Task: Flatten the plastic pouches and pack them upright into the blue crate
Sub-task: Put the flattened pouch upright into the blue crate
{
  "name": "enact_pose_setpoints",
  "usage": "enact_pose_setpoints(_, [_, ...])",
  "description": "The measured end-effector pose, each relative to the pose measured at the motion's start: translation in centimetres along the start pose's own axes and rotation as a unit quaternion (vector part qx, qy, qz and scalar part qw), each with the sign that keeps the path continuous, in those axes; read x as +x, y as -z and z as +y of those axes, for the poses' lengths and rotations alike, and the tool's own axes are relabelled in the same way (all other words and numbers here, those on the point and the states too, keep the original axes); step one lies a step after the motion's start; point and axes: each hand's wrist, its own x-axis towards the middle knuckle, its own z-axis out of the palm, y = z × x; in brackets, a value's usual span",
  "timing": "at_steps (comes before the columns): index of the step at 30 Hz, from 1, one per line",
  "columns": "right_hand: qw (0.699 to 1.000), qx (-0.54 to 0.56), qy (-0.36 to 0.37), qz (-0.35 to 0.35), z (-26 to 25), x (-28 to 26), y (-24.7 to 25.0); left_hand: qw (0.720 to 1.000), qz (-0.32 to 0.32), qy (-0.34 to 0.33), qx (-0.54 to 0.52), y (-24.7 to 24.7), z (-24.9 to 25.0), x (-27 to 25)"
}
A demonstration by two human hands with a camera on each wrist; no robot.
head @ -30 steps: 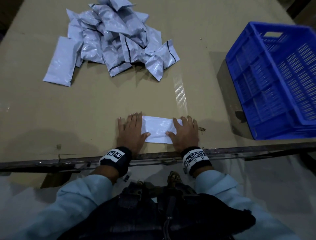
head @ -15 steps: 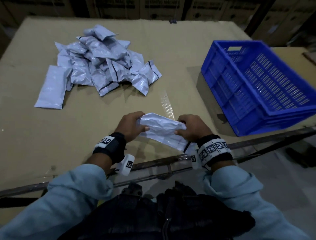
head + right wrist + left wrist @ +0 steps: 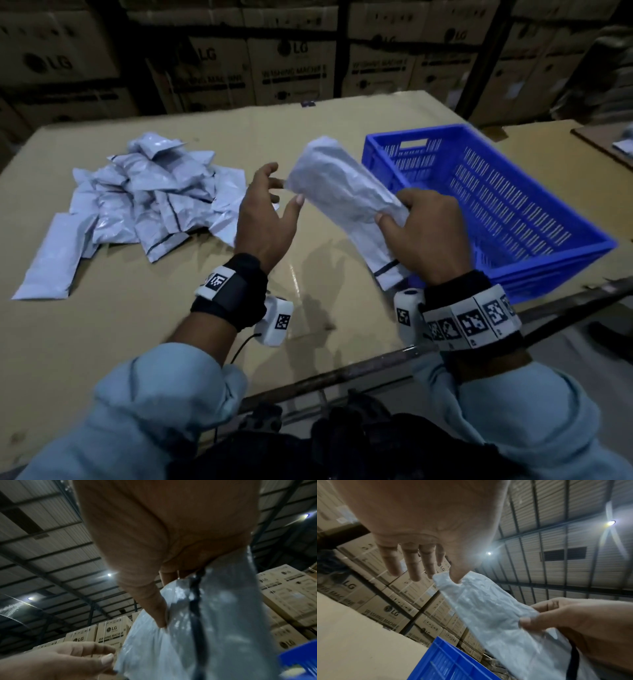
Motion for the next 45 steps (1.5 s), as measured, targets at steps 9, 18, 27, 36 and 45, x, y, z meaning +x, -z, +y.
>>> enact_pose_setpoints(9, [0.995,-0.026,-0.041,0.083,11.8,9.5,6.4,0.98,-0.131,-0.104,0.104,-15.3,4.4,3.0])
enact_pose_setpoints(18, [0.987,-0.116,-0.105,-0.041,20.2,16.0,2.8,0.913,-0.302,-0.119,0.246,-22.9,5.3,2.3])
enact_pose_setpoints(27, [0.956,-0.132,-0.077,-0.249,22.0,16.6,-6.0,0.905,-0.29,-0.16,0.267,-24.2,2.2,2.8])
enact_pose_setpoints(36, [0.877,-0.049,-0.095,-0.468,23.4,17.4,-8.8,0.92,-0.264,-0.153,0.245,-24.0,2.3,2.1])
enact_pose_setpoints(45, [0.859,-0.142,-0.041,-0.49,24.4,17.5,-10.9,0.924,-0.259,-0.144,0.243,-24.0,2.0,1.9])
